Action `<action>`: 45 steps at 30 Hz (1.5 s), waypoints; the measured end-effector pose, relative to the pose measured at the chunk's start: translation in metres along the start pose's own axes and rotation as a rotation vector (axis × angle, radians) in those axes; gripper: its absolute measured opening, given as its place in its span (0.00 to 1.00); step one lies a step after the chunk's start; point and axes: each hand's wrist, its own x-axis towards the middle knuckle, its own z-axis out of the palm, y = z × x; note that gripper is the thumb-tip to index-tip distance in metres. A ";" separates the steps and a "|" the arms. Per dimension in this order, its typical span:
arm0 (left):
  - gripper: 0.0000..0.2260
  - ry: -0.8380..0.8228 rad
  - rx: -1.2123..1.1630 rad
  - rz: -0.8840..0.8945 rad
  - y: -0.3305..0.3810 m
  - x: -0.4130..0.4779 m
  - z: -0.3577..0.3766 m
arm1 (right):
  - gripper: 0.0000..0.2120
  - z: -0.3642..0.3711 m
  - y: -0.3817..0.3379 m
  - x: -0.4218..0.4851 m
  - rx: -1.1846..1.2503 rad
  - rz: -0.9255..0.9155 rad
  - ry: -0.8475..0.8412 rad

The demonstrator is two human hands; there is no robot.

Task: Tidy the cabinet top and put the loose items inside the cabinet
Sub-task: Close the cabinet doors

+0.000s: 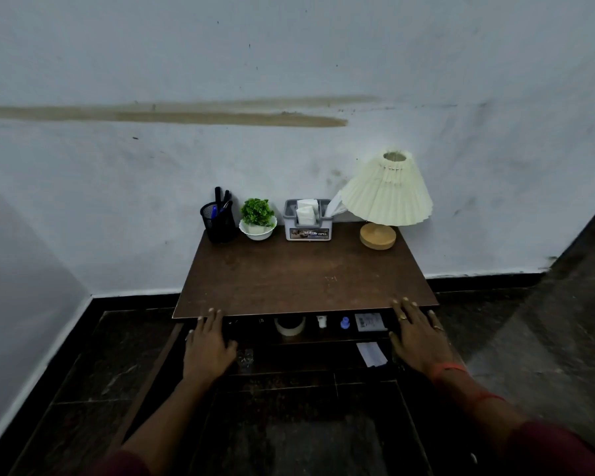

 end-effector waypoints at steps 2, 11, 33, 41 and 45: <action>0.34 0.001 0.027 -0.030 -0.014 -0.002 -0.003 | 0.33 -0.006 0.013 -0.003 -0.023 0.062 -0.053; 0.37 -0.051 -0.028 -0.199 -0.057 -0.033 -0.008 | 0.35 -0.017 0.023 -0.031 0.188 0.210 -0.129; 0.21 0.109 -0.250 -0.527 -0.096 -0.154 -0.015 | 0.17 0.026 0.094 -0.157 0.478 0.531 -0.065; 0.20 0.069 -0.349 -0.633 -0.095 -0.158 -0.026 | 0.09 0.026 0.096 -0.163 0.432 0.524 -0.140; 0.21 0.023 -0.362 -0.664 -0.094 -0.157 -0.030 | 0.09 0.021 0.090 -0.167 0.389 0.506 -0.152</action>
